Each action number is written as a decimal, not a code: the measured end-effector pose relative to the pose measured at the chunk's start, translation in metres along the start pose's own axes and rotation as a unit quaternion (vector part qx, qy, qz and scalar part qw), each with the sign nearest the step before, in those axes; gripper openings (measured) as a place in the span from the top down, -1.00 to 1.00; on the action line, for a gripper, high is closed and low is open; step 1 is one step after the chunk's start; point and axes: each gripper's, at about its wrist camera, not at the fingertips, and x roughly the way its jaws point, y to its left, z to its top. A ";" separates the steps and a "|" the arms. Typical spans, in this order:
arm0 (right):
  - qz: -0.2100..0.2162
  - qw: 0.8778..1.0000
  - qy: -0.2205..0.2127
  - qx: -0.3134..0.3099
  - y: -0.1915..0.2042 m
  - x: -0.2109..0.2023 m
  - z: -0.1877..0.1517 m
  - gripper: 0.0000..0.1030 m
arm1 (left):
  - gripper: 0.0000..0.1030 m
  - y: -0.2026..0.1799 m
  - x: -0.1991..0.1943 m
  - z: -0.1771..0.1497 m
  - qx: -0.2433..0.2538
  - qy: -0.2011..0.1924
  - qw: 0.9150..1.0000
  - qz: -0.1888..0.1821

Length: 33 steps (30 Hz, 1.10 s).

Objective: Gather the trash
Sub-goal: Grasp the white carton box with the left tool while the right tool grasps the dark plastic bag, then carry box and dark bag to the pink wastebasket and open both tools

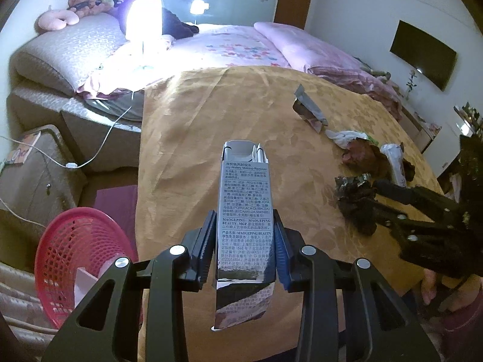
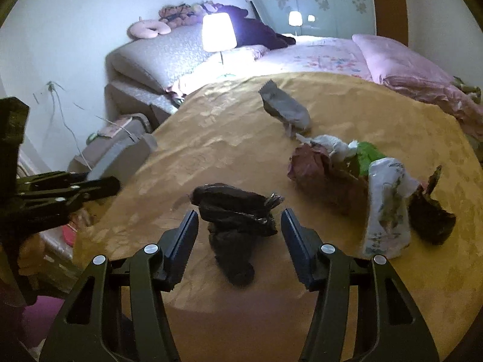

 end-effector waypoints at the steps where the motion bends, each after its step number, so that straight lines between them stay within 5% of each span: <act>1: 0.001 1.000 0.004 -0.003 0.002 0.004 0.000 -0.08 | 0.35 0.001 0.000 0.000 -0.001 0.000 1.000 0.001; 9: -0.003 1.000 0.017 -0.010 0.012 0.021 0.005 0.20 | 0.35 0.011 -0.011 -0.004 -0.008 -0.003 1.000 0.019; 19: 0.017 0.999 -0.001 -0.029 0.038 0.016 0.023 0.25 | 0.35 0.050 -0.042 -0.015 -0.039 -0.015 0.997 0.058; 33: 0.062 0.996 -0.018 -0.067 0.105 0.020 0.061 0.25 | 0.35 0.127 -0.076 -0.043 -0.137 -0.031 0.979 0.147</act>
